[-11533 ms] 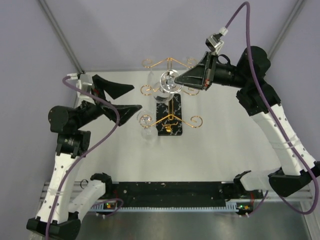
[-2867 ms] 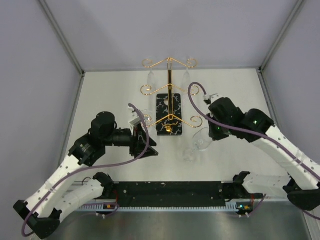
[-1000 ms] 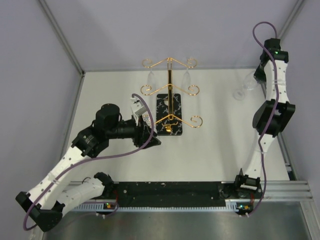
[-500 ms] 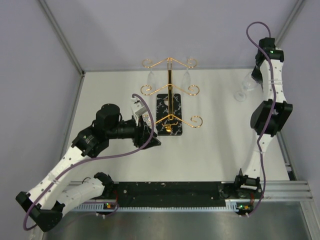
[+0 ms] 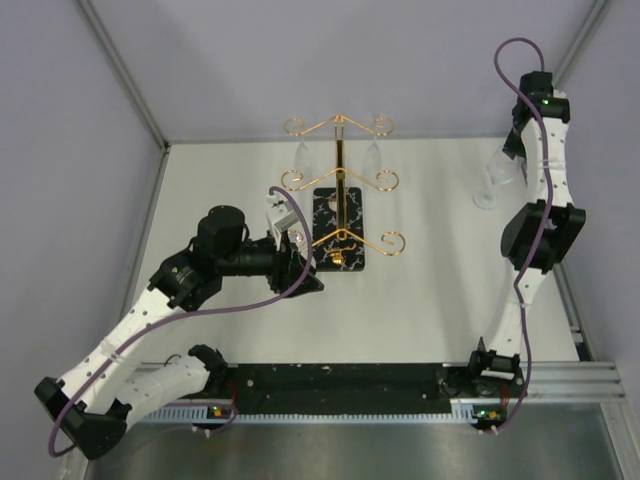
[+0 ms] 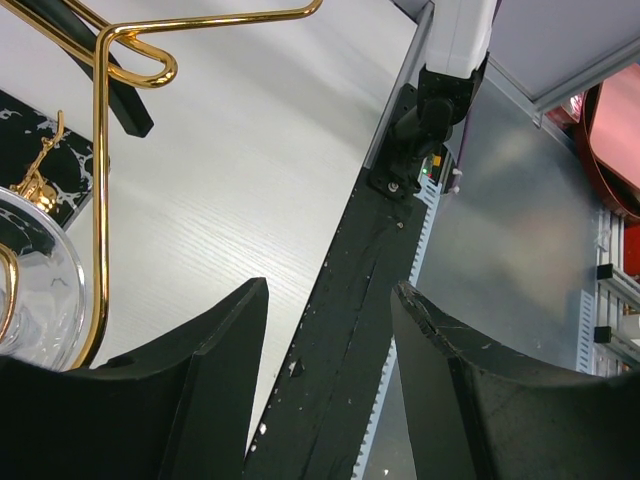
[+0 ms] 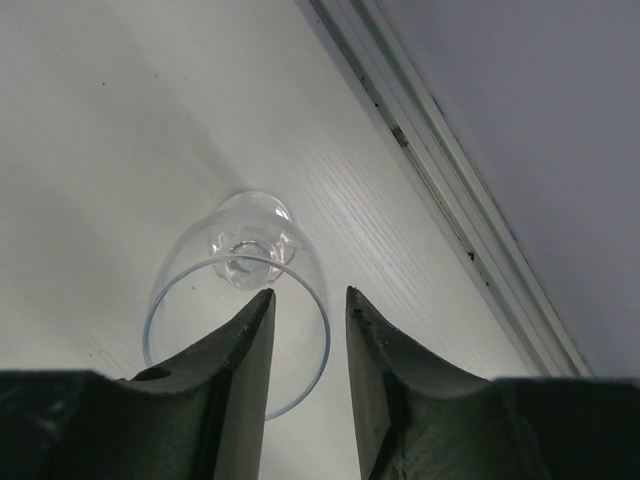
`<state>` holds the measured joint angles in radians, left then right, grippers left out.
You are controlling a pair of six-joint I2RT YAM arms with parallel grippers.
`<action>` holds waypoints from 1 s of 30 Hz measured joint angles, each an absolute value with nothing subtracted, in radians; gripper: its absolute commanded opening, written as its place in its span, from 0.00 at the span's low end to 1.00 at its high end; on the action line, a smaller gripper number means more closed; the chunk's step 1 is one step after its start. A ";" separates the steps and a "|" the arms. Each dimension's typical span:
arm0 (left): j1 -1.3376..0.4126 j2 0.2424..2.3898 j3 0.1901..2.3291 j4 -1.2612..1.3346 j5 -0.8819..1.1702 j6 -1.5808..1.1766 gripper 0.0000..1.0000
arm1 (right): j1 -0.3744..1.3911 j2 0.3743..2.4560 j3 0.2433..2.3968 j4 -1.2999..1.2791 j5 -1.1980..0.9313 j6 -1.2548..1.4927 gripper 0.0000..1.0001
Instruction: Take the wine glass off the wine glass rack
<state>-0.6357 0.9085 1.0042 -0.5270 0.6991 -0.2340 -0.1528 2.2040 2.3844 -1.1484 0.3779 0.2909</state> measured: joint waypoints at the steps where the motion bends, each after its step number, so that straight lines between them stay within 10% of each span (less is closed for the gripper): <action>1: -0.636 0.910 1.004 -0.528 0.699 -0.234 0.59 | -0.153 2.204 2.386 -1.149 0.377 0.290 0.41; 30: -0.636 0.906 1.144 -0.548 0.643 -0.358 0.62 | 0.070 1.650 2.407 -1.098 0.302 0.289 0.64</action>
<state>-0.6357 0.9062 1.1442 -0.5480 0.6434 -0.3584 0.0696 1.6505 2.4069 -1.0985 0.3016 0.2886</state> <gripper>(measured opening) 0.608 0.636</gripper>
